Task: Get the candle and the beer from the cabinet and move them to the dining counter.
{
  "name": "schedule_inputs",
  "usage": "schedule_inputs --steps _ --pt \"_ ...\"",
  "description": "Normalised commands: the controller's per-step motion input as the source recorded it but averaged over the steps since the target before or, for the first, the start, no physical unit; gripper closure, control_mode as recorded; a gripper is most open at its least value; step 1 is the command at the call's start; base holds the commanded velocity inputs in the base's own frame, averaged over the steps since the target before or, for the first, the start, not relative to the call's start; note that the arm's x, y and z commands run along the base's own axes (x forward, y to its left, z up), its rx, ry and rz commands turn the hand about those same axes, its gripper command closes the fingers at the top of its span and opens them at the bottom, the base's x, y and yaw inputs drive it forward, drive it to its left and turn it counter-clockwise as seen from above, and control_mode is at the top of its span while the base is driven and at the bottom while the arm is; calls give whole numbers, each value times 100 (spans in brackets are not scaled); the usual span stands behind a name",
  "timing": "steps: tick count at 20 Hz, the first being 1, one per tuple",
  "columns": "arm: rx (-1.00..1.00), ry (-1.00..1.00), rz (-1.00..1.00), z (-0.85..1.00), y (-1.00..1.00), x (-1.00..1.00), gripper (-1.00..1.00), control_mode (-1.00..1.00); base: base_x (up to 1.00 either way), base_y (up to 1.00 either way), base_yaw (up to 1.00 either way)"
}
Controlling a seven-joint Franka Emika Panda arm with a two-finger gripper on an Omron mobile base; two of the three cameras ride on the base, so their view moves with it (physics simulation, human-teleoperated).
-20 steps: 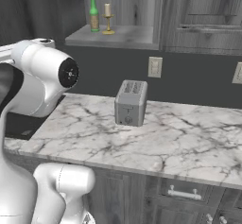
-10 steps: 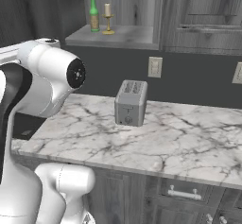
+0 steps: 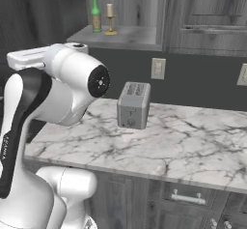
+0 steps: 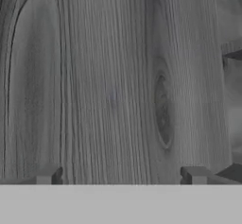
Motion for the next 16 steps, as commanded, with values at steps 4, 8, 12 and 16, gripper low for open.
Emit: schedule_inputs --steps 4,8,12,16 --pt "0 10 -30 3 -18 6 -100 -100 0 0 0" --pt "-8 4 -30 0 -2 5 -100 -100 0 0 0" --pt "-19 0 -22 0 0 8 -100 -100 0 0 0" --pt "-14 0 -18 0 0 3 -100 -100 0 0 0"
